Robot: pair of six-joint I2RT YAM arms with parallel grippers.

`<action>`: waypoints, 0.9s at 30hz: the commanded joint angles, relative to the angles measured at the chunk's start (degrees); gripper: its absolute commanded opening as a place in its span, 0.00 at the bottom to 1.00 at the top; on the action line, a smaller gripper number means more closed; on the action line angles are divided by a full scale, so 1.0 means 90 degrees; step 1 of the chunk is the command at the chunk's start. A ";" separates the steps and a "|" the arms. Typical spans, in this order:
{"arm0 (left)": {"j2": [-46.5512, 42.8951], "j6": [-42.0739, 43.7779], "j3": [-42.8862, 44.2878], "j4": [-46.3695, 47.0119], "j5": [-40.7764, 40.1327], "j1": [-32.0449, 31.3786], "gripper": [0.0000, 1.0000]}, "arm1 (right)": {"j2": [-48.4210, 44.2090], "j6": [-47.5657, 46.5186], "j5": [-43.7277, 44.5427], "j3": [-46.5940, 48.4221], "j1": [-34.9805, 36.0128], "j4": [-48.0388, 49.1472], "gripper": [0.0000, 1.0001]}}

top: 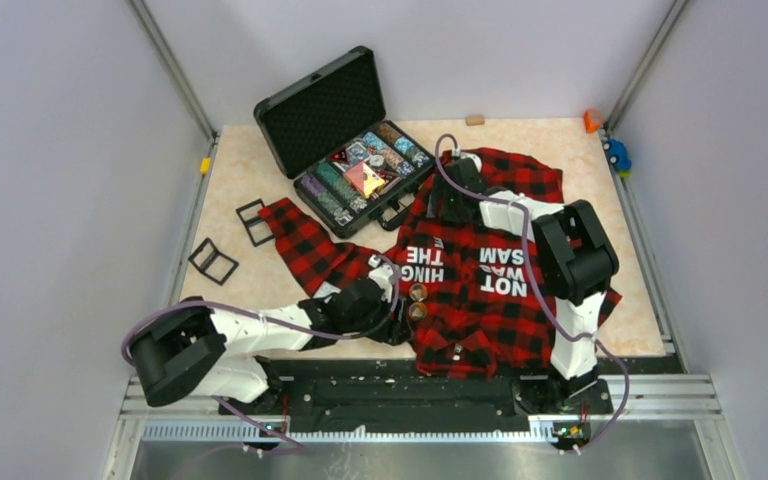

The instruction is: Pin the brooch onto the clothing

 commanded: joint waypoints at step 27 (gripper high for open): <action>-0.1750 0.1461 0.2970 -0.3241 -0.0512 0.4504 0.81 | -0.6382 -0.0880 0.0635 -0.2500 -0.1026 -0.1487 0.92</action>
